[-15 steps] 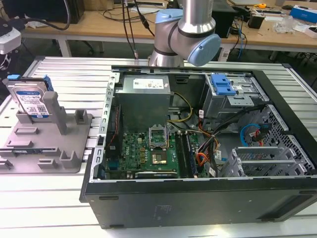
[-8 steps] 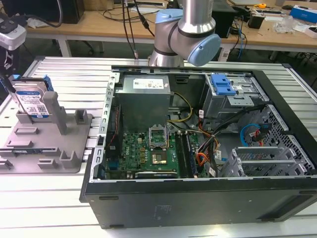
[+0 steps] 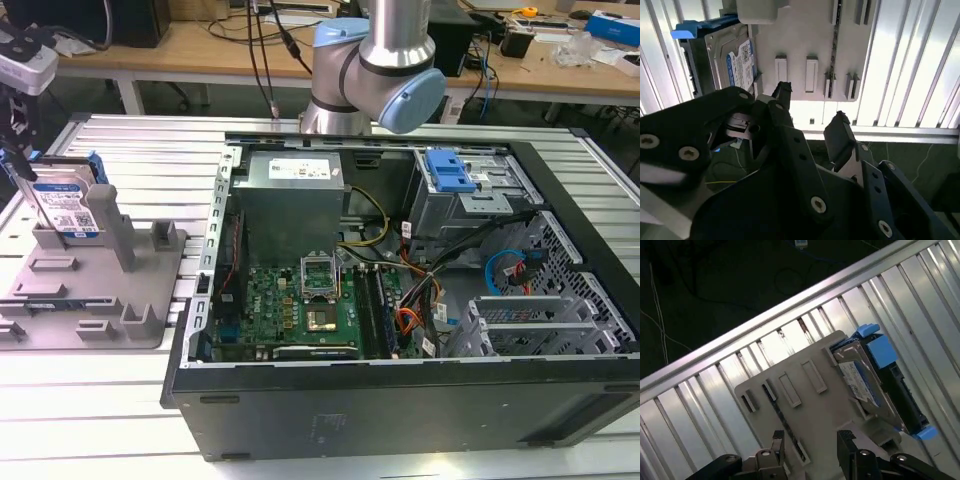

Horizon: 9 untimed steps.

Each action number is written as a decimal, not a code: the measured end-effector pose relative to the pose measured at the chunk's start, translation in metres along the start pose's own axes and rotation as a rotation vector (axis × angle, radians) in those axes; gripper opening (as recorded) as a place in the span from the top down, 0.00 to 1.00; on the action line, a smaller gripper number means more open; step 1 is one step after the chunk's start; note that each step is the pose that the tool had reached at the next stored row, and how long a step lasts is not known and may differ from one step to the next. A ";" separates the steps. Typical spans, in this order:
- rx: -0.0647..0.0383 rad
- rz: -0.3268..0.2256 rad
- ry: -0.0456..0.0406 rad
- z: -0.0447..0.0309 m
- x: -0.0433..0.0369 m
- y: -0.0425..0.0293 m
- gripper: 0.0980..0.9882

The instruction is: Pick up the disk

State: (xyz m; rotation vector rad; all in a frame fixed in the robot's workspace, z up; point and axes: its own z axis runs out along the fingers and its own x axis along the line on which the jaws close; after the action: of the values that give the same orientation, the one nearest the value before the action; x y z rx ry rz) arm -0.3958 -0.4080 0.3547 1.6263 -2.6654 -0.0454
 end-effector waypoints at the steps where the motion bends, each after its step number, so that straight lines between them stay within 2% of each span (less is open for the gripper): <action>1: 0.003 -0.030 -0.0004 0.0003 0.0000 0.0000 0.50; 3: 0.004 -0.068 0.0006 0.0005 0.0000 0.0000 0.50; 5: 0.005 -0.145 0.0030 0.0010 0.0000 0.0000 0.50; 9: 0.007 -0.222 0.0054 0.0016 0.0000 0.0000 0.50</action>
State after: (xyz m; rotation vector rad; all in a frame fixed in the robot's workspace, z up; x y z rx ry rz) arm -0.3958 -0.4080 0.3530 1.9132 -2.4705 -0.0353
